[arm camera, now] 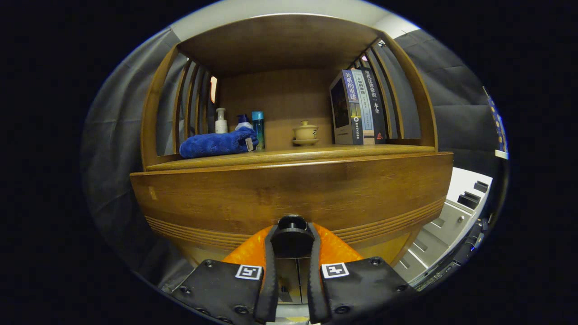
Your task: Pull open the drawer, take out the items inside it, and place them on the countertop above the cabinet.
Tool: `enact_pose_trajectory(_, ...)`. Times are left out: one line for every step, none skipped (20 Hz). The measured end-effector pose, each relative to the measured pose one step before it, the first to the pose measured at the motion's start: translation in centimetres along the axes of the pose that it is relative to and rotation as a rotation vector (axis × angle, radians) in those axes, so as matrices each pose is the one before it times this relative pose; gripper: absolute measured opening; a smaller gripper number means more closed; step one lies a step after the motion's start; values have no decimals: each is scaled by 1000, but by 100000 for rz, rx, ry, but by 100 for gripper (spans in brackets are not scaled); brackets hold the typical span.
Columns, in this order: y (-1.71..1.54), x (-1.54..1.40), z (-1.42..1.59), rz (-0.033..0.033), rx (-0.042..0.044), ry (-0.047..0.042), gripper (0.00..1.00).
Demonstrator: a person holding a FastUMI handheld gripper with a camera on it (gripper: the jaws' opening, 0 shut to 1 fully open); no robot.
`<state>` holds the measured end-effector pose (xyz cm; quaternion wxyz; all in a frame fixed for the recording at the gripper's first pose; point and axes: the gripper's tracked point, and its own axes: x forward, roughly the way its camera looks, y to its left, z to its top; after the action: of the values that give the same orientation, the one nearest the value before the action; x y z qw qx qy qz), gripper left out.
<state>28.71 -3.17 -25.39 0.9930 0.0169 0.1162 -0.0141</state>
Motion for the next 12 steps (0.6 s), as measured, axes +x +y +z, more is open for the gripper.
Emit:
enact_pose_trajectory(-98,-877,-126,-295,44,-329,35)
enact_pose_trajectory(-9,-927,-58,-466,293,-787,34)
enact_pose_trajectory(12,-992,-42,-218,5,-994,34)
enact_pose_trajectory(-31,-927,-69,-238,142,-52,34)
enact_pose_trajectory(-12,-932,-298,18,635,325,34)
enact_pose_trajectory(11,-880,-52,178,112,844,34)
enact_pose_trajectory(-11,-743,-1,93,-704,-306,34)
enact_pose_trajectory(-27,-734,-169,378,-1455,343,34)
enact_pose_trajectory(22,-719,-62,559,-779,157,34)
enact_pose_trajectory(54,-678,-142,414,15,478,34)
enact_pose_trajectory(-90,-682,-73,376,3,628,34)
enact_pose_trajectory(47,-755,-170,261,-153,522,34)
